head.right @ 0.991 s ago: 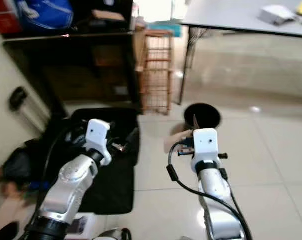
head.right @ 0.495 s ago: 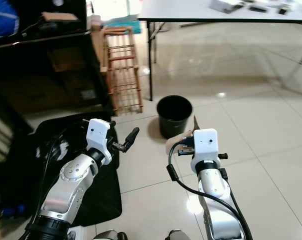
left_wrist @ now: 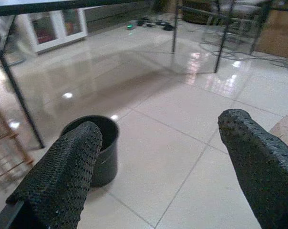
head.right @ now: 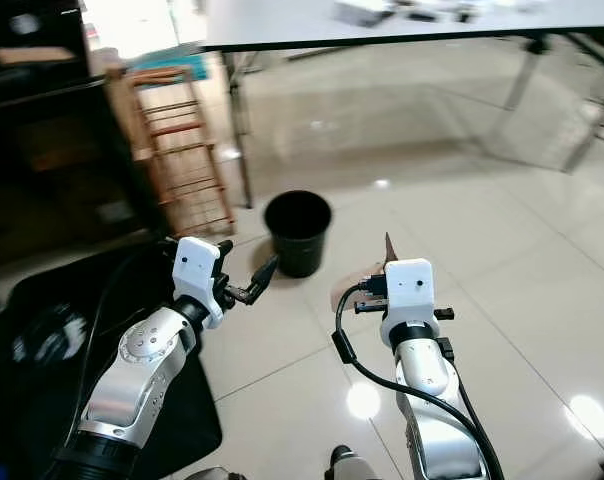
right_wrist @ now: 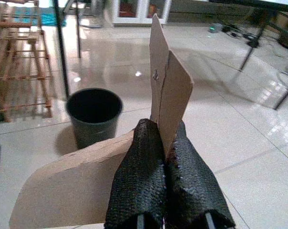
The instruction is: Picking trash to rubbish bin
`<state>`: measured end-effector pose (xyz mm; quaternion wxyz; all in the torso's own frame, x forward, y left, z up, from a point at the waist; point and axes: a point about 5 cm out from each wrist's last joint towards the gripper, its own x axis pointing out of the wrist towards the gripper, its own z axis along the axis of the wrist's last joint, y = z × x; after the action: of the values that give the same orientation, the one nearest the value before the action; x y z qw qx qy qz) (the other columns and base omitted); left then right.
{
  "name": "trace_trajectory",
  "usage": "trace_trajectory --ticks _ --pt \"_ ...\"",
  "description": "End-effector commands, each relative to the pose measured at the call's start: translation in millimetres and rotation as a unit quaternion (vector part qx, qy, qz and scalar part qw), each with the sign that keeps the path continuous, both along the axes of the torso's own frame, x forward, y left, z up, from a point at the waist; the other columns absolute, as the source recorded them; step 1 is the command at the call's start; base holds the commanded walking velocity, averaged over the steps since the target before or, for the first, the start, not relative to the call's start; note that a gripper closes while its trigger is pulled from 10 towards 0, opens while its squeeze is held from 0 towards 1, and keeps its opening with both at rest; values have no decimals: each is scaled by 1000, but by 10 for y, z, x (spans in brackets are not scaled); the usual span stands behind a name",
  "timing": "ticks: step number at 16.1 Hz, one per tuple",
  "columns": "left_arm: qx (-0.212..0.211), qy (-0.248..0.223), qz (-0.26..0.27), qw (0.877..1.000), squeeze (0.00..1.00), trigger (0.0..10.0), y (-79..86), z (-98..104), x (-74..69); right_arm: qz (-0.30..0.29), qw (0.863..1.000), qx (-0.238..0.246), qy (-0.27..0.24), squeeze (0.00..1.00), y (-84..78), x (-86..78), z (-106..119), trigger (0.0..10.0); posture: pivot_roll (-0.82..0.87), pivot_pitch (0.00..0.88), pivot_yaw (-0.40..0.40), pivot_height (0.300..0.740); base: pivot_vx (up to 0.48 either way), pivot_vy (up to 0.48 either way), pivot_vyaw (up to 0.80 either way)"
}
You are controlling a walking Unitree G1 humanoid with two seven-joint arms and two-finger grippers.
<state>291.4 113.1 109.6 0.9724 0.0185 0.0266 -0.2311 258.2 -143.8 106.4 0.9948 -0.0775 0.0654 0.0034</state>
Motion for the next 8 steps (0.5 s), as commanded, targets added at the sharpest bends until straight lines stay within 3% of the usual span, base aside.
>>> trace_trajectory --ticks 1,4,6,8 --pt "5 -5 -10 1000 0 10000 -22 14 -7 -2 1000 -5 2 0 -4 0 -1 10000 -28 113 41 740 0 0 -731" --pt "11 -10 -13 1000 0 10000 -29 24 0 -3 1000 -4 -1 0 -3 -2 5 10000 -29 114 42 740 0 0 -656" --pt "9 -16 -18 1000 0 10000 -38 41 0 -1 1000 -4 -4 0 -1 -1 13 10000 -30 114 43 740 0 0 0" --pt "7 -15 -19 1000 0 10000 -43 43 -3 0 1000 -5 -4 0 2 0 13 10000 -29 115 44 740 298 0 0"
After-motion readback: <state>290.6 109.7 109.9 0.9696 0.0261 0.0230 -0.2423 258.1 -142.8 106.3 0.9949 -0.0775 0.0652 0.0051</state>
